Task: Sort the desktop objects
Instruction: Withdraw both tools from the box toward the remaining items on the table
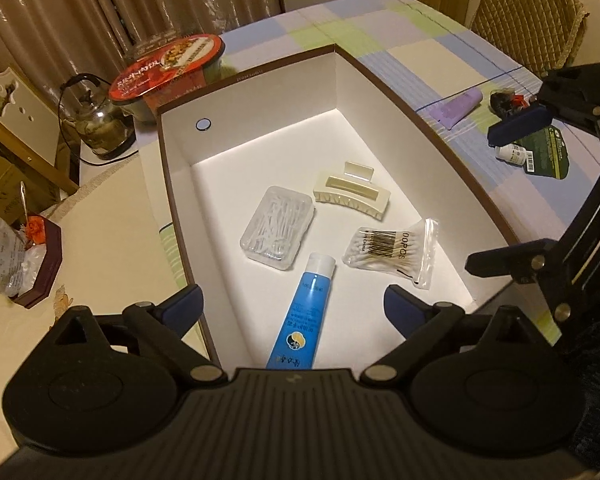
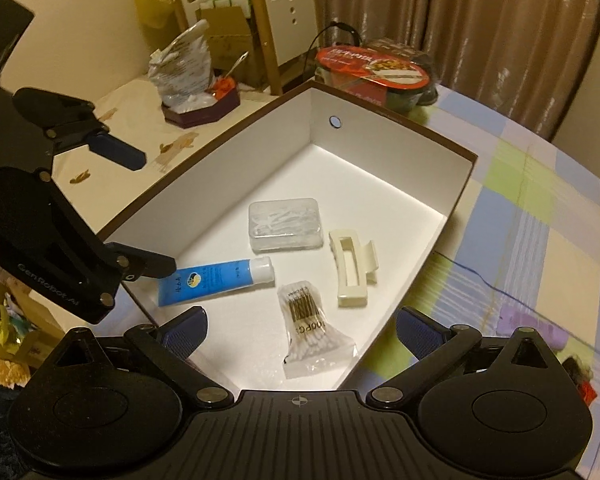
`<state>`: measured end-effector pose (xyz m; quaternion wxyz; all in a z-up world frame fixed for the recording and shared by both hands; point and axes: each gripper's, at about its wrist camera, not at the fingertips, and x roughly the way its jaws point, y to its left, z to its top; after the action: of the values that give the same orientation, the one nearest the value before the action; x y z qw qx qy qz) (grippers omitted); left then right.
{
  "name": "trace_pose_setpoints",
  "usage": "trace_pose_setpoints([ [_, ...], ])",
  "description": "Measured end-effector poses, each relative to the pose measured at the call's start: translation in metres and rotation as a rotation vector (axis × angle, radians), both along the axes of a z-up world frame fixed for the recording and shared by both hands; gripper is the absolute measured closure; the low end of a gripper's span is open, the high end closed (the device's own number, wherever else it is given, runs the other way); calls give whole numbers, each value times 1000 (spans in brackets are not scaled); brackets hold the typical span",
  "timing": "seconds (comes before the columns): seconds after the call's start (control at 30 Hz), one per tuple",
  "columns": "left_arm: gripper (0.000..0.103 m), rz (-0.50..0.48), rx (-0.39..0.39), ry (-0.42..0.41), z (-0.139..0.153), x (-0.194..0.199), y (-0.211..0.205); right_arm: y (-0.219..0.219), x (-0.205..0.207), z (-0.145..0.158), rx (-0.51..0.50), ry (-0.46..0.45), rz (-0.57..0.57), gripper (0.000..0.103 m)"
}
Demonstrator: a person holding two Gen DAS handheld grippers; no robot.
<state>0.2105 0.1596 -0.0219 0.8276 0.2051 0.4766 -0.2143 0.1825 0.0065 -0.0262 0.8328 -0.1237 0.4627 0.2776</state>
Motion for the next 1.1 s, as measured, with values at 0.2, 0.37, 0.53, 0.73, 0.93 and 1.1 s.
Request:
trace_pose_setpoints([
  [0.2, 5, 2, -7, -15, 6, -20, -3, -11, -13, 2, 19, 5, -22, 0],
  [0.37, 4, 20, -9, -18, 7, -34, -7, -23, -24, 4, 23, 8, -16, 0],
  [0.53, 4, 46, -12, -17, 8, -48, -14, -37, -32, 3, 30, 19, 1, 0],
  [0.73, 4, 93, -18, -8, 8, -63, -25, -55, -38, 3, 40, 29, 34, 0],
  [0.93, 4, 129, -23, -1, 8, -75, -42, -73, -44, 5, 49, 35, 69, 0],
  [1.1, 4, 159, -25, -1, 9, -83, -56, -88, -46, 6, 56, 35, 92, 0],
])
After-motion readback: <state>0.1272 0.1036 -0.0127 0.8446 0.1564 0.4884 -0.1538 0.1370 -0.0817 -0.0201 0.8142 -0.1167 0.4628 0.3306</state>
